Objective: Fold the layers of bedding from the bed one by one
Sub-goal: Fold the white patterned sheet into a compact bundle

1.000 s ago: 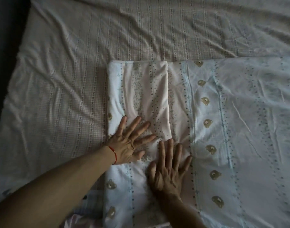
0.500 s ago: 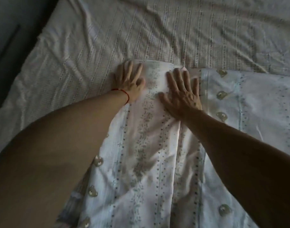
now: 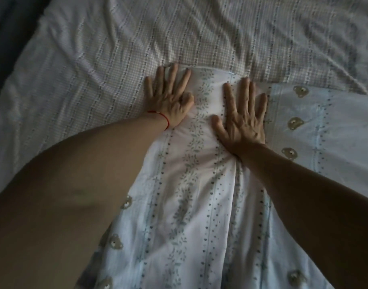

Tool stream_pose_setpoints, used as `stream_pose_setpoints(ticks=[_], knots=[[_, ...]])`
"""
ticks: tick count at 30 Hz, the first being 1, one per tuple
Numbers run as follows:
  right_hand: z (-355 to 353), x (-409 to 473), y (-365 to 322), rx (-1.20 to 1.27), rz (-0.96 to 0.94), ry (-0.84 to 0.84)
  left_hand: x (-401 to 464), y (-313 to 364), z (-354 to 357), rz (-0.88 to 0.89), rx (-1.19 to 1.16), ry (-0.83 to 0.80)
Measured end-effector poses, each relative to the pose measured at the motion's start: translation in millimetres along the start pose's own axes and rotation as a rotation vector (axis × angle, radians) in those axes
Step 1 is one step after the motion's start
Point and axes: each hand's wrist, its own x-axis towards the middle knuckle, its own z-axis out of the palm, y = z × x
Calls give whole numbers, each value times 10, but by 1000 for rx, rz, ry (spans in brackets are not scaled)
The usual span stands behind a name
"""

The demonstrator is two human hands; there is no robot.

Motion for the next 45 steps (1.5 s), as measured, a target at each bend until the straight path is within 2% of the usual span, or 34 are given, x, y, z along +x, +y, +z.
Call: stream_pose_setpoints(ticks=[4, 7, 9, 11, 13, 16, 21, 24, 27, 29, 32, 37, 40, 43, 45], knots=[[-99, 33, 7, -3, -2, -94, -406, 180, -134, -139, 19, -62], [-310, -131, -74, 45, 84, -177, -1239, 134, -12, -32, 44, -17], [-362, -545, -196, 78, 83, -167, -1932, -17, 157, 18, 33, 39], [-309, -1183, -396, 120, -46, -103, -2556, -163, 294, 17, -11, 57], [-253, -1798, -542, 112, -123, -129, -2868, -256, 289, 0, -43, 30], [-265, -2300, -557, 77, -22, -207, -2819, -322, 164, -179, -208, 4], [-371, -2543, -393, 10, 92, -191, -2286, -297, -307, -522, -755, -93], [-402, -2795, -175, -2, 223, -229, -2151, -332, -565, -434, -748, -192], [-433, -2887, -33, 43, 205, -339, -2166, -312, -757, -309, -713, -225], [-502, -2825, 37, 128, 185, -416, -2237, -191, -931, -247, -737, -239], [-707, -2777, 100, 314, 230, -432, -2374, 123, -1180, -148, -808, -192], [-1359, -2939, -12, 818, 302, -232, -2668, 1116, -1629, 59, -802, -190], [-1646, -3073, -10, 1182, 414, -140, -2763, 1858, -1745, 133, -807, -180], [-1833, -3200, 160, 1372, 573, -46, -2732, 2515, -1595, 153, -831, -243], [-1865, -3330, 337, 1363, 697, 32, -2770, 2843, -1404, 159, -882, -366]])
